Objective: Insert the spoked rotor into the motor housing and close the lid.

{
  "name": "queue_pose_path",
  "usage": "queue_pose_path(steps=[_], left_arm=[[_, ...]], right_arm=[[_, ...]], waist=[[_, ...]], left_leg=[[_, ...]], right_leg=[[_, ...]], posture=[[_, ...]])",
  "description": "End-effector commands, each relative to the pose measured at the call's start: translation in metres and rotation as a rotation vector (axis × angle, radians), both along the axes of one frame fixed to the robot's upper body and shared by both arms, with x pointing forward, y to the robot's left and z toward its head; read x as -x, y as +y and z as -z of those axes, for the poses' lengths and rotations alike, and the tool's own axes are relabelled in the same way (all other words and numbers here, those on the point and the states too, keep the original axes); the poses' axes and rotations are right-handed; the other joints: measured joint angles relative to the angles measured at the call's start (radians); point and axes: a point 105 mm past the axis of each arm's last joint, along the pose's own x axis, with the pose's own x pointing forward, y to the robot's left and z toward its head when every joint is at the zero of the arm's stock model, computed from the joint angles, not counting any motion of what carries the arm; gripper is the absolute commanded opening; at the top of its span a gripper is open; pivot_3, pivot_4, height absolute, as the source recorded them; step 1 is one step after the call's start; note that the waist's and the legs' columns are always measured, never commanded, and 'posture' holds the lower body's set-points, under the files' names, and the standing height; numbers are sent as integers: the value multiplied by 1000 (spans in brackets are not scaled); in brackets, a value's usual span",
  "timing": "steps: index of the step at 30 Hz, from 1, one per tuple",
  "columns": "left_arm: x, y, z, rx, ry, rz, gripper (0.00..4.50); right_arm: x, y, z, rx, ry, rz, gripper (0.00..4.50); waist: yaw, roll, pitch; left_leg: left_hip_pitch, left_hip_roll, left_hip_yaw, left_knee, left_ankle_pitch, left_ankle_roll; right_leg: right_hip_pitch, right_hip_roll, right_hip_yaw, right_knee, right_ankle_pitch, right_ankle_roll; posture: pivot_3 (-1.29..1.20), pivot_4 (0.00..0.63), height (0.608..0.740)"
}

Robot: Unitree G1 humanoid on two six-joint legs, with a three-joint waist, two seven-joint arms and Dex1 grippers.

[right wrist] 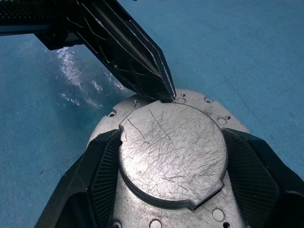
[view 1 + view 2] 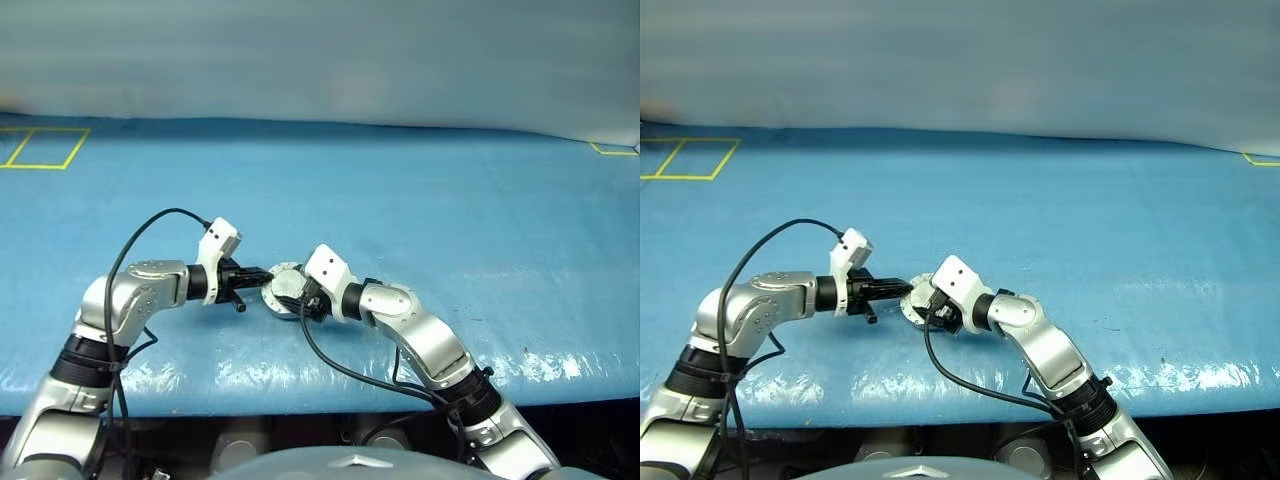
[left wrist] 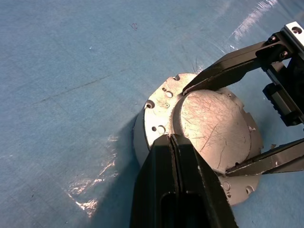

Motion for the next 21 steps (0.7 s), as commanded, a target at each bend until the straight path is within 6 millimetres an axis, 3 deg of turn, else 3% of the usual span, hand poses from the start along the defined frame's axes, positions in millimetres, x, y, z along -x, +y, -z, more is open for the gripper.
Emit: queue_pose_path(steps=[1, 6, 10, 11, 15, 21], left_arm=[[6, -4, 15, -26, 61, 22, 0], [8, -5, 20, -39, 77, 37, 0], [10, -2, 22, -59, 84, 37, 0], [10, -1, 22, -64, 85, 34, 0], [11, 2, 23, -76, 85, 29, 0], [13, 4, 24, -82, 87, 26, 0]], right_arm=[[13, -9, 34, 85, 142, 1, 3016], [17, -11, 34, 74, 160, -13, 3016], [17, -17, 35, 68, 173, 10, 4378], [18, -21, 36, 72, 173, 17, 4471], [19, -35, 33, 48, 176, 61, 4471], [32, -56, 6, -153, 225, 105, 4471]], waist=[[1, 1, -2], [2, 1, -4], [2, 0, -6], [2, 0, -6], [3, 0, -7], [6, -1, -7]], left_leg=[[0, 0, 0, 0, 0, 0], [0, -1, 0, 0, 0, 0], [0, -1, 0, -1, 0, 1], [0, -1, -1, -1, 0, 1], [1, -2, -1, -1, 0, 1], [8, -1, 0, -1, -1, 0]], right_leg=[[0, 0, 0, 0, 0, 0], [0, -1, 0, 0, 0, 1], [1, -1, 0, -1, -1, 1], [1, -1, 0, 0, -1, 1], [1, -1, 0, -1, -1, 1], [4, -3, 0, -1, -2, 1]], posture=[[0, 150, 740], [0, 150, 740], [0, 150, 740], [0, 150, 740], [0, 150, 740], [0, 150, 740]])
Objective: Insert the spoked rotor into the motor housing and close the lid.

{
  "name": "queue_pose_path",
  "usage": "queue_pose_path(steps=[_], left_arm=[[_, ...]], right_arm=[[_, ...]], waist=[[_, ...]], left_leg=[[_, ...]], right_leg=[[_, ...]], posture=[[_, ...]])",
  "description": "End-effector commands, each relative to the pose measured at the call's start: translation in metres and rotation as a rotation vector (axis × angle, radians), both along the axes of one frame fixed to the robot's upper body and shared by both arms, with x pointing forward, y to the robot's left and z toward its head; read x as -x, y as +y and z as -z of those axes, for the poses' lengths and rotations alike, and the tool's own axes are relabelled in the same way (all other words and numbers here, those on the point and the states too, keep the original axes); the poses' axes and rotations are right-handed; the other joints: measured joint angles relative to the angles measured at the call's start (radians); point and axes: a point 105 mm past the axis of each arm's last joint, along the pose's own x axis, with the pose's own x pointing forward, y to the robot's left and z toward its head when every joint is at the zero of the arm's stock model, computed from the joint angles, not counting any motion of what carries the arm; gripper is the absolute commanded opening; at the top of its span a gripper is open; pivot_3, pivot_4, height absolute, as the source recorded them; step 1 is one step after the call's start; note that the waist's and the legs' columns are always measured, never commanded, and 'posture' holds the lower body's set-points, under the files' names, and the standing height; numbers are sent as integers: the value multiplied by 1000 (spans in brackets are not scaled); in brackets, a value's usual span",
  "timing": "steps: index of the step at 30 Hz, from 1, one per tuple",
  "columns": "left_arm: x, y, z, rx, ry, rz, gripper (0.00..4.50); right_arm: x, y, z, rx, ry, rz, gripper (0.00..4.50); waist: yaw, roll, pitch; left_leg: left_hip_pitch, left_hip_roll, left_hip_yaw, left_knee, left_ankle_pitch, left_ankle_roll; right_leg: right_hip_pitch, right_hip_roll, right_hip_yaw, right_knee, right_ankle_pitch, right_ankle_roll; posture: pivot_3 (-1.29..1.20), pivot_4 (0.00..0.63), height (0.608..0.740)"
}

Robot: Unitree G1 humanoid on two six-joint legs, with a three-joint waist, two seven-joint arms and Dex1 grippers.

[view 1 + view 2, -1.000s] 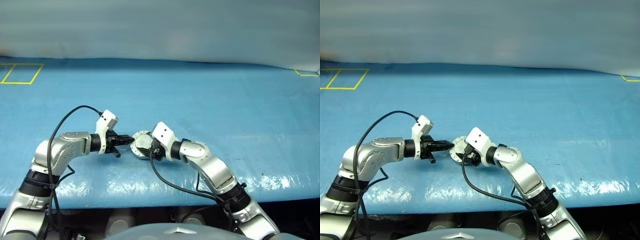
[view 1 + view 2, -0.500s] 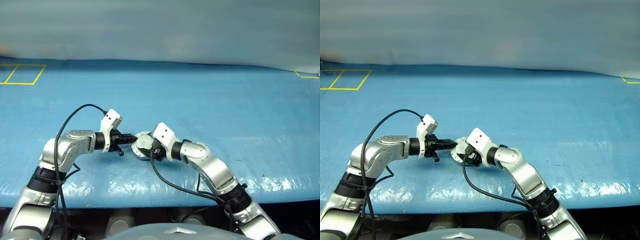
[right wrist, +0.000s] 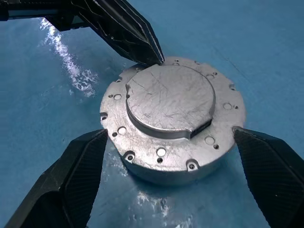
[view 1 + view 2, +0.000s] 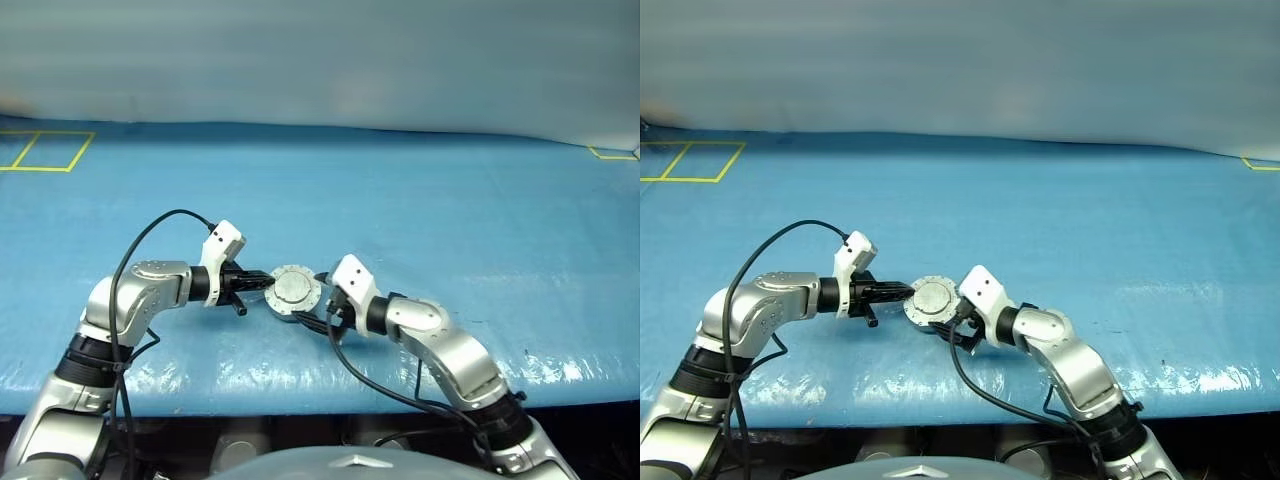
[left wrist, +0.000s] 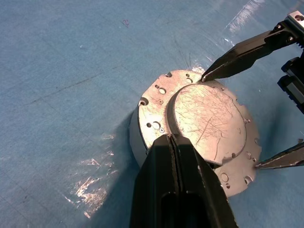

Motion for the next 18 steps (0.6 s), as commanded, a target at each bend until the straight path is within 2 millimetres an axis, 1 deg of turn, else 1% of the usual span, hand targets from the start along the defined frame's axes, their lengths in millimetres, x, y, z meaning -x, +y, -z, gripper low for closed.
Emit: queue_pose_path(steps=[1, 5, 8, 11, 15, 18], left_arm=[[10, 5, 19, -46, 77, -8, 0], [10, 3, 20, -43, 76, -5, 0], [9, 2, 20, -41, 74, -3, 0], [10, 2, 19, -37, 73, -1, 0], [9, 2, 18, -34, 66, -7, 0], [9, 3, 15, -24, 52, -12, 0]], right_arm=[[12, -13, -4, -125, 110, 45, 4471], [20, -21, -8, -271, 254, 128, 4471], [17, -22, -7, -386, 360, 231, 4471], [14, -15, -8, -518, 474, 314, 4471], [9, -4, -8, -613, 588, 393, 4471], [5, 6, -15, -689, 644, 410, 4471]], waist=[[4, 0, 2], [4, 2, 3], [8, 2, 3], [8, 2, 3], [8, 3, 4], [9, 4, 4]], left_leg=[[-1, 0, 0, 0, 0, 0], [-5, 0, 2, -1, 0, 0], [-5, 0, 1, -1, 0, 0], [-9, 0, 1, -1, 0, 0], [-11, 1, 1, -1, 0, 0], [-12, 2, 1, -1, 0, 1]], right_leg=[[-1, 0, 0, 0, 0, 0], [-2, 0, 2, 1, 0, 0], [-2, 1, 1, 1, 0, 0], [-5, 1, 2, 1, 0, 0], [-7, 0, 2, 1, 0, 0], [-7, -1, 2, 0, 0, 1]], posture=[[0, 150, 740], [0, 150, 740], [0, 150, 740], [0, 150, 740], [0, 150, 740], [0, 150, 740]])
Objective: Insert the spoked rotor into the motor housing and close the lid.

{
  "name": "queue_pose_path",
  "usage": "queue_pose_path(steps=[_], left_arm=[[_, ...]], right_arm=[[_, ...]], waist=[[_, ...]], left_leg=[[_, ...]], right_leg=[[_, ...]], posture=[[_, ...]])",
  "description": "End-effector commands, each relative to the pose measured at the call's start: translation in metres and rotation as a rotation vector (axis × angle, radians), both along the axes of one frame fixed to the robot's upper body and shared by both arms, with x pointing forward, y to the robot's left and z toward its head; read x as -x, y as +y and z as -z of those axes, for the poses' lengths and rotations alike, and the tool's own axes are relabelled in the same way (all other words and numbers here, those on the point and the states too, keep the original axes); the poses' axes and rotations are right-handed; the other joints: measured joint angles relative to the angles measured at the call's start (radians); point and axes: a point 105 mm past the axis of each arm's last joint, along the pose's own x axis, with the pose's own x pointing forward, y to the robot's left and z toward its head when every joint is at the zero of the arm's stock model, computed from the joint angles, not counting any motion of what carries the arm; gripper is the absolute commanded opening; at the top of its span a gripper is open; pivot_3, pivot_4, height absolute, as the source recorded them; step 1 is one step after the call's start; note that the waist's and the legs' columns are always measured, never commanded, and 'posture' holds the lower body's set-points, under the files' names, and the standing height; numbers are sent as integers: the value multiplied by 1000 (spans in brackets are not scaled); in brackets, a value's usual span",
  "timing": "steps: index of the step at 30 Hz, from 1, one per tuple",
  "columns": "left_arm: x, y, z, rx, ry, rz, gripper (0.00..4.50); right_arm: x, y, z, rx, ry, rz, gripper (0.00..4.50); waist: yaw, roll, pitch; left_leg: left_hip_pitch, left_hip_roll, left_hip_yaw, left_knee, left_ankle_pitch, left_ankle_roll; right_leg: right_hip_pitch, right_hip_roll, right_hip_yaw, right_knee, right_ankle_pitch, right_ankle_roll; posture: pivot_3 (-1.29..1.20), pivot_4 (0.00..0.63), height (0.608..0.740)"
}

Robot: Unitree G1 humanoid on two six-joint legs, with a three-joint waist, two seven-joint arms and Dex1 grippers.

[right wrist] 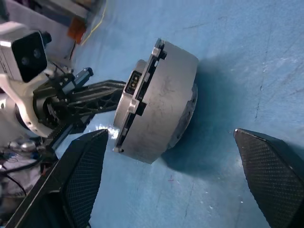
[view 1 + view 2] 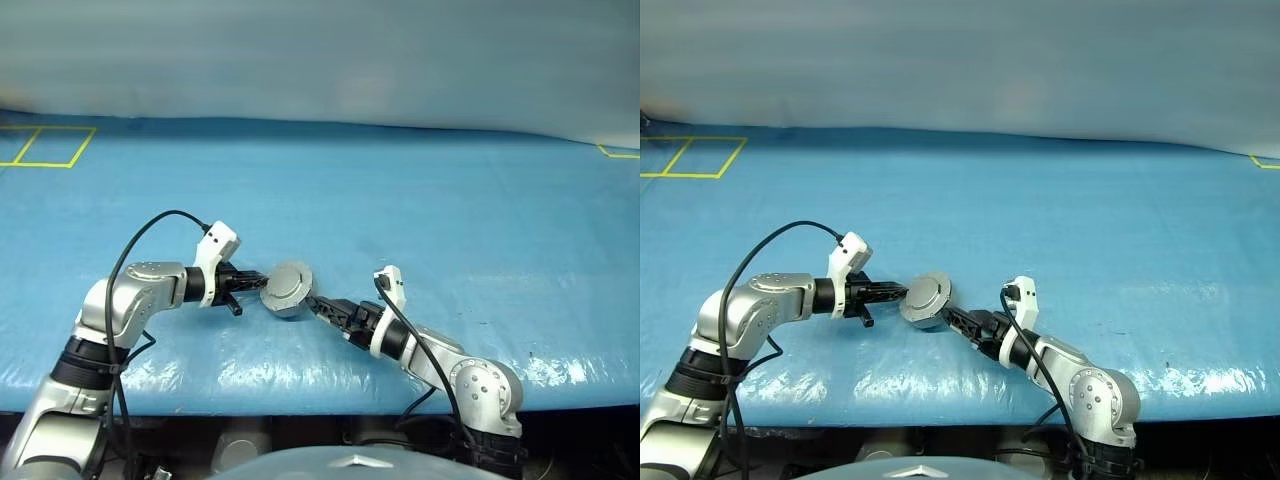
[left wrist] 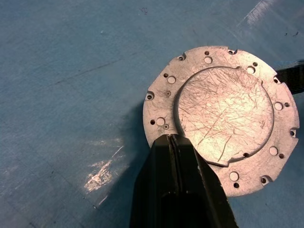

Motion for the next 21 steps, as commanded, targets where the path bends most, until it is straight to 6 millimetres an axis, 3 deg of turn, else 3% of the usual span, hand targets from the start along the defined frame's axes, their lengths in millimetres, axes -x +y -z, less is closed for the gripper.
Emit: queue_pose_path(steps=[1, 9, 16, 21], left_arm=[[9, -4, 12, -4, 52, 13, 0], [6, -5, 8, 13, 22, 1, 0], [6, -6, 8, 16, 16, -2, 0], [5, -7, 8, 15, 13, 1, 0]], right_arm=[[-4, 12, -14, -104, 30, 25, 4471], [-8, 23, -17, -138, 77, 35, 4471], [-7, 30, -45, -355, 57, 16, 4471], [-6, 27, -48, -369, 64, 10, 4471]], waist=[[0, 0, 0], [-3, 1, 1], [-4, 1, 1], [-6, 1, 1]], left_leg=[[0, 0, 0, 0, 0, 1], [0, -2, 0, -1, -1, 1], [0, -2, 0, -1, -1, 2], [-1, -2, 0, -1, -1, 2]], right_leg=[[0, -1, 0, 0, 0, 1], [0, 0, 0, 0, -1, 1], [0, 0, 0, 0, -1, 1], [0, 0, 0, -1, -1, 1]], posture=[[0, 150, 740], [0, 150, 740], [0, 150, 740], [0, 150, 740]])
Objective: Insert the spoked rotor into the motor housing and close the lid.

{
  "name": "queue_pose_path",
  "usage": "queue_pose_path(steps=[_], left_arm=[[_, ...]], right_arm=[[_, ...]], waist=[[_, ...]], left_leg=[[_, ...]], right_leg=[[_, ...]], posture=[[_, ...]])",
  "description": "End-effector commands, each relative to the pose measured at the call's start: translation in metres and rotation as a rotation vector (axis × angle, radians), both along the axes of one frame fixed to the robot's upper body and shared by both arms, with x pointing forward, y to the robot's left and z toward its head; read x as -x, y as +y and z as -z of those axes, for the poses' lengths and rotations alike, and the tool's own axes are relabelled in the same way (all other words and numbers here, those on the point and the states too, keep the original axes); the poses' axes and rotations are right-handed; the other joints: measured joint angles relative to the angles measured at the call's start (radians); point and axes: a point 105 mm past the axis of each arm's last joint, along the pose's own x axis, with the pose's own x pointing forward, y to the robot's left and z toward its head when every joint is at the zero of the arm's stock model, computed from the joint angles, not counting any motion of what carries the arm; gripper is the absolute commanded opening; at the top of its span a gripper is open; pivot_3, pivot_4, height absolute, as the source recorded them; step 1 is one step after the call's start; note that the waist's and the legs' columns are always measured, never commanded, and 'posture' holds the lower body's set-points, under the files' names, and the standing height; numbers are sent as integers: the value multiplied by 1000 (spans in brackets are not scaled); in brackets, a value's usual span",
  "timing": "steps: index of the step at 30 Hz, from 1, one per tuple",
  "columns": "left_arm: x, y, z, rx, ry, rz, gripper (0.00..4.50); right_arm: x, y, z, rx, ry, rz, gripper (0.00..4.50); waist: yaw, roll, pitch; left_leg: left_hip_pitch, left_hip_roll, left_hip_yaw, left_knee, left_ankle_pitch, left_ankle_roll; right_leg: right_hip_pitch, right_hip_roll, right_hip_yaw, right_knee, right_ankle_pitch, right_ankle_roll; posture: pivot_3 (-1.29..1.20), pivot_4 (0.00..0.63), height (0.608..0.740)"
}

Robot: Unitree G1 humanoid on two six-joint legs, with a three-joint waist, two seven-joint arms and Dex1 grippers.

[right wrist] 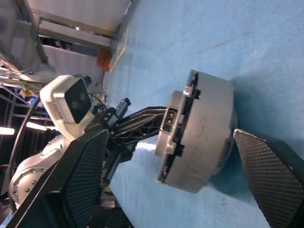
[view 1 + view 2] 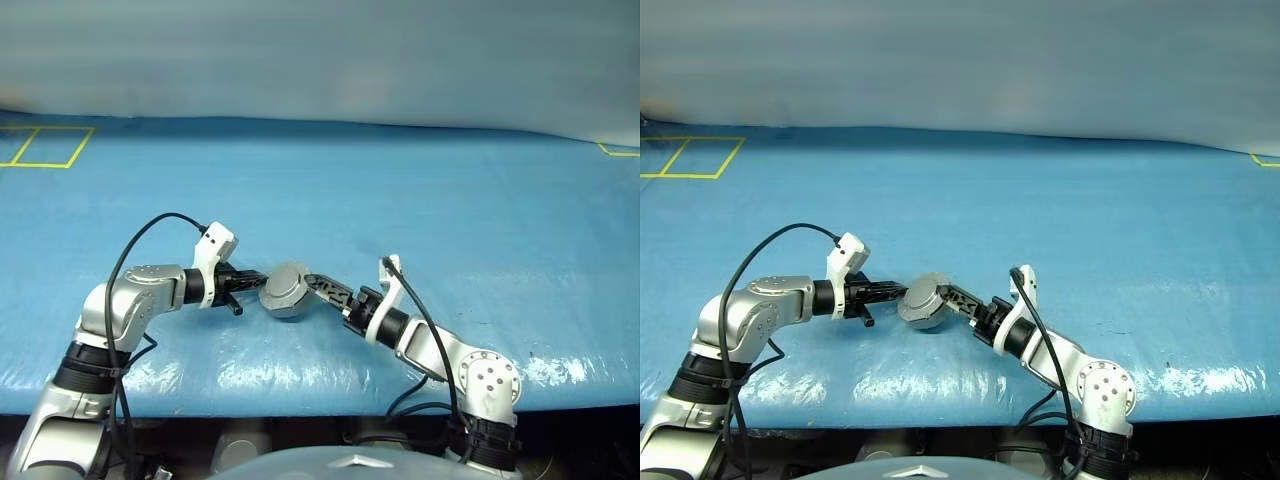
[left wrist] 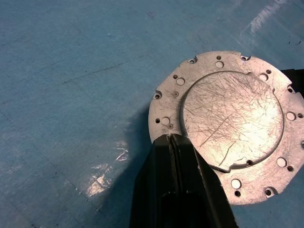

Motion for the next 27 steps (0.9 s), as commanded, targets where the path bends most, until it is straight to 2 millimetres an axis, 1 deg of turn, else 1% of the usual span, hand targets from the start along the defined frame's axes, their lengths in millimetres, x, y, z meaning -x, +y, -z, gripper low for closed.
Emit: queue_pose_path(steps=[1, 5, 10, 16, 22, 27], left_arm=[[6, -8, 8, -8, 23, 30, 0], [5, -9, 8, -8, 20, 31, 0], [5, -9, 9, -8, 17, 31, 0], [6, -9, 9, -8, 18, 32, 0], [6, -9, 10, -8, 20, 33, 0], [6, -10, 10, -5, 19, 36, 0]], right_arm=[[1, 17, -22, -140, -25, -17, 4471], [4, 22, -19, -103, -18, -51, 4471], [7, 27, -6, -22, 3, -82, 4471], [10, 28, 9, 84, 23, -110, 4471], [16, 27, 11, 88, 27, -128, 4471], [20, 22, 14, 91, 45, -131, 4471]], waist=[[0, 0, 0], [-3, 0, 0], [-12, 0, 0], [-15, 0, 0], [-15, 0, 0], [-15, 0, 0]], left_leg=[[0, 0, 0, 0, 0, 0], [0, 0, 0, 0, 0, 0], [0, 0, 0, -1, 0, 0], [0, 0, 0, -2, 0, 0], [0, 0, 0, -2, 0, 0], [0, 0, 1, -2, 0, 0]], right_leg=[[0, 0, 0, 0, 0, 0], [0, 0, 0, 0, 0, 0], [0, 1, 0, 0, 0, 0], [-1, 2, 0, 0, 0, -1], [-1, 2, 1, 0, 0, -1], [-1, 2, 1, 0, 0, -1]], posture=[[0, 150, 740], [0, 150, 740], [0, 150, 740], [0, 150, 740], [0, 150, 740], [0, 150, 740]])
